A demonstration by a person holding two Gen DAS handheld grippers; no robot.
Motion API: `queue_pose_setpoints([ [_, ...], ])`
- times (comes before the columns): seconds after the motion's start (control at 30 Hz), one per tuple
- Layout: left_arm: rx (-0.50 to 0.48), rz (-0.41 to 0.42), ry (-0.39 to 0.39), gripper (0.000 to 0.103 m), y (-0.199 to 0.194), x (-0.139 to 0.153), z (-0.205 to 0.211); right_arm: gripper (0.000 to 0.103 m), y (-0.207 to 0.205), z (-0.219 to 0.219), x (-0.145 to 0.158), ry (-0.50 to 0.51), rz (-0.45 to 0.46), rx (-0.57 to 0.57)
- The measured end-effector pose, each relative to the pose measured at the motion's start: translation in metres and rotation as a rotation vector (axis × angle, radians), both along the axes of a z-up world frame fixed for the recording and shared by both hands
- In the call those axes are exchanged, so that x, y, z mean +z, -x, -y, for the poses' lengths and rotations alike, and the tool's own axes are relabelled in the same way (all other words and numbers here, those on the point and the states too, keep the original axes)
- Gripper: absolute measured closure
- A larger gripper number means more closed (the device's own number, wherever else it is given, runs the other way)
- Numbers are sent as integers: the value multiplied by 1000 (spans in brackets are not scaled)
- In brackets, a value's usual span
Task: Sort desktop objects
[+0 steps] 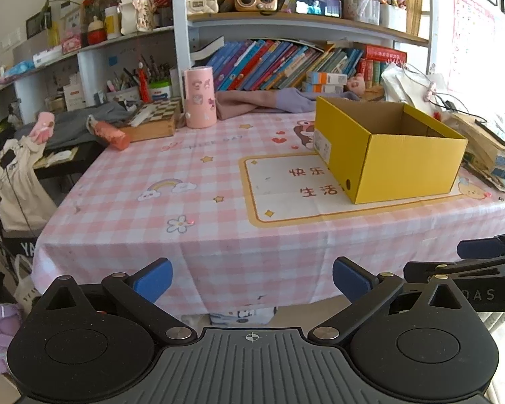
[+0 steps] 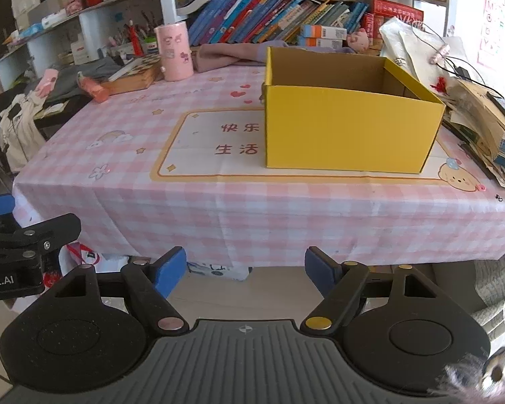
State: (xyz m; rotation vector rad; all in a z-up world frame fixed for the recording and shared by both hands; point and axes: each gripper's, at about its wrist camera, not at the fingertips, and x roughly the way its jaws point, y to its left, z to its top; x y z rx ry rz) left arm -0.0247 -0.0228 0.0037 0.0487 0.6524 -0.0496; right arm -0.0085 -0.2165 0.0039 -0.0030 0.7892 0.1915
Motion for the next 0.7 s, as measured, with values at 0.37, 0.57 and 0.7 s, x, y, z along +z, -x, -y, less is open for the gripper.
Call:
queue_pose_setpoints([
  [0.37, 32, -26, 19, 0, 1, -3, -9, 23, 4, -7, 2, 17, 5, 11],
  [0.57, 47, -42, 17, 0, 0, -5, -11, 23, 1, 1, -3, -6, -42, -28],
  [0.7, 50, -49, 13, 0, -1, -6, -10, 23, 1, 2, -5, -4, -50, -25],
])
